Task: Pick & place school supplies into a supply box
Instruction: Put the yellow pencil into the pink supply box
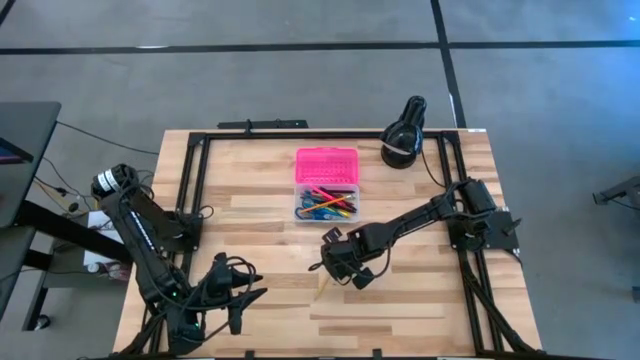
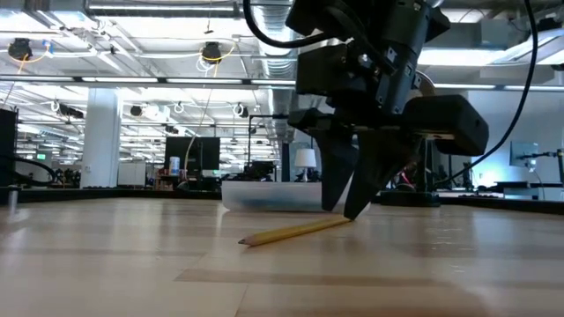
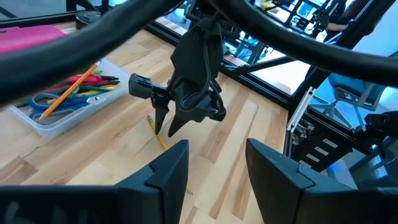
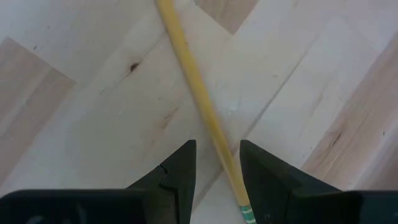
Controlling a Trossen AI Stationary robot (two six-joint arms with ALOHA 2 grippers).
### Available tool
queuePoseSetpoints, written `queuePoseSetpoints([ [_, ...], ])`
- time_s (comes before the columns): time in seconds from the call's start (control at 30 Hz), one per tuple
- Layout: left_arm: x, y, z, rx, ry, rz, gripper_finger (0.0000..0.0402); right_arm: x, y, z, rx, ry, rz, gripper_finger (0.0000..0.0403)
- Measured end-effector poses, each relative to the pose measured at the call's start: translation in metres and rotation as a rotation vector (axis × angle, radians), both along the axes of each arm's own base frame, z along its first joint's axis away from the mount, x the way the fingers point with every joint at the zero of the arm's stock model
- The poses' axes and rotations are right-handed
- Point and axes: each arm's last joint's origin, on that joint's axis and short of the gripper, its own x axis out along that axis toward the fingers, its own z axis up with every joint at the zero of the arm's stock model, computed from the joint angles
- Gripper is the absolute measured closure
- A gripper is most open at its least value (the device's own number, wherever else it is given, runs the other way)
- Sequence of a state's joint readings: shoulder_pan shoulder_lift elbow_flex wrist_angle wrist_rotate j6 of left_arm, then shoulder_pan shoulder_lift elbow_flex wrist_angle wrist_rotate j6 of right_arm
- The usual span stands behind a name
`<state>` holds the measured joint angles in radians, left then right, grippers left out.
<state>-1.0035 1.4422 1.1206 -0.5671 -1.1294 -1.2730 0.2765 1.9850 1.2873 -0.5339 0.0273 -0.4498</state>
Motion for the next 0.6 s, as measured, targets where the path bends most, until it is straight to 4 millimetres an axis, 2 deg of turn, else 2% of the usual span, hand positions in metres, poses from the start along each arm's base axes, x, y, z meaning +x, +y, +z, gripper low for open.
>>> queuePoseSetpoints([
  [0.5, 0.0015, 0.0015, 0.0001, -0.001, -0.008, 0.015, 0.0248, 0.0016, -0.0080, -0.0004, 0.030, 0.016, 0.040, 0.0286],
  [0.6, 0.0027, 0.0025, 0.0000, 0.000, -0.007, 0.021, 0.0248, 0.0041, -0.0075, -0.0089, 0.025, 0.034, 0.043, 0.0286],
])
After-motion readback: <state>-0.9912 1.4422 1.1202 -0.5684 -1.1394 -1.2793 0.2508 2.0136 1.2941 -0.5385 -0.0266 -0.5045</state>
